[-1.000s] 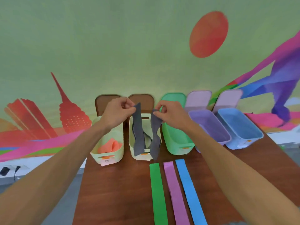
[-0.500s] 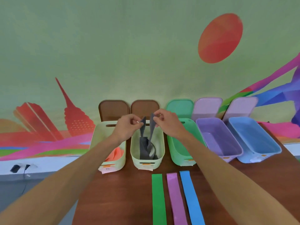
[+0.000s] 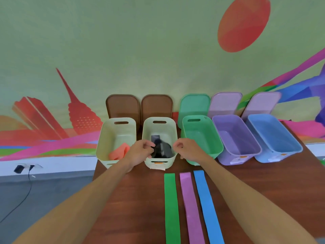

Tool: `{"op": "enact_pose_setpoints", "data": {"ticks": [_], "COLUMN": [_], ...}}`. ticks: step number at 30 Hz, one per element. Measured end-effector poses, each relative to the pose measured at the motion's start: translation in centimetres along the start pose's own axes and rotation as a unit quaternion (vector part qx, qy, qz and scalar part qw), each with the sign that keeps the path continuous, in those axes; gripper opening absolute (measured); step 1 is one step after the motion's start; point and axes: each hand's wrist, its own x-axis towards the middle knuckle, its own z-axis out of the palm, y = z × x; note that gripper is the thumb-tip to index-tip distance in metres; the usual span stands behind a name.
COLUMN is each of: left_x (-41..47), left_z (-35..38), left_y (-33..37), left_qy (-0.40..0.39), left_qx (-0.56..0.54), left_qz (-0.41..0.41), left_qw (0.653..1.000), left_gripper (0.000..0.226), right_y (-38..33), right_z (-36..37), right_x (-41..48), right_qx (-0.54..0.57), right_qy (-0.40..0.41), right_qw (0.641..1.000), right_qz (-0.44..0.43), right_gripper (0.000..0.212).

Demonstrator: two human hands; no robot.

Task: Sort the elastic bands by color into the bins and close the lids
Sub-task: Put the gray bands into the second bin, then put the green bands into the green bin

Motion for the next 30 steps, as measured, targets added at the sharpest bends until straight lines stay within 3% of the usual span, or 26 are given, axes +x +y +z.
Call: {"op": "enact_pose_setpoints", "data": {"ticks": [8,16,22,24,26,28,30], "left_x": [-3.9,-2.8,-0.1,0.8,1.4,1.9,2.5], "left_z": [4.0,7.8,11.8,12.6,13.3,14.3,15.3], "left_y": [-5.7,-8.7,-9.8,-10.3,-10.3,-10.3,-10.3], "left_qy": [-0.066,-0.08,-0.056,-0.052,-0.068,-0.073,-0.061], "left_qx": [0.005,0.078,0.162,0.261,0.397,0.447,0.455], "left_qz": [-0.023,-0.069,-0.096,-0.06,-0.008,0.008,0.001], "left_qw": [0.998,0.991,0.98,0.962,0.915,0.891,0.888], "left_gripper": [0.018,0.015,0.019,0.026,0.038,0.045,0.05], "right_y": [5.5,9.1,13.7,15.3,16.8,17.8,18.5], "right_z": [5.4,7.1,7.3,6.9,6.6,6.4,6.5], "right_x": [-5.8,-4.1,-1.9,-1.0,-0.1,0.5,1.1], "right_qx": [0.006,-0.042,0.01,0.032,0.051,0.071,0.089], "right_qy": [-0.041,-0.102,-0.114,-0.115,-0.116,-0.118,-0.123], "right_qw": [0.997,0.992,0.992,0.992,0.992,0.99,0.988], "right_qz": [0.071,0.054,0.049,0.041,0.03,0.025,0.019], "right_gripper": [0.02,0.019,0.014,0.014,0.013,0.013,0.013]}}
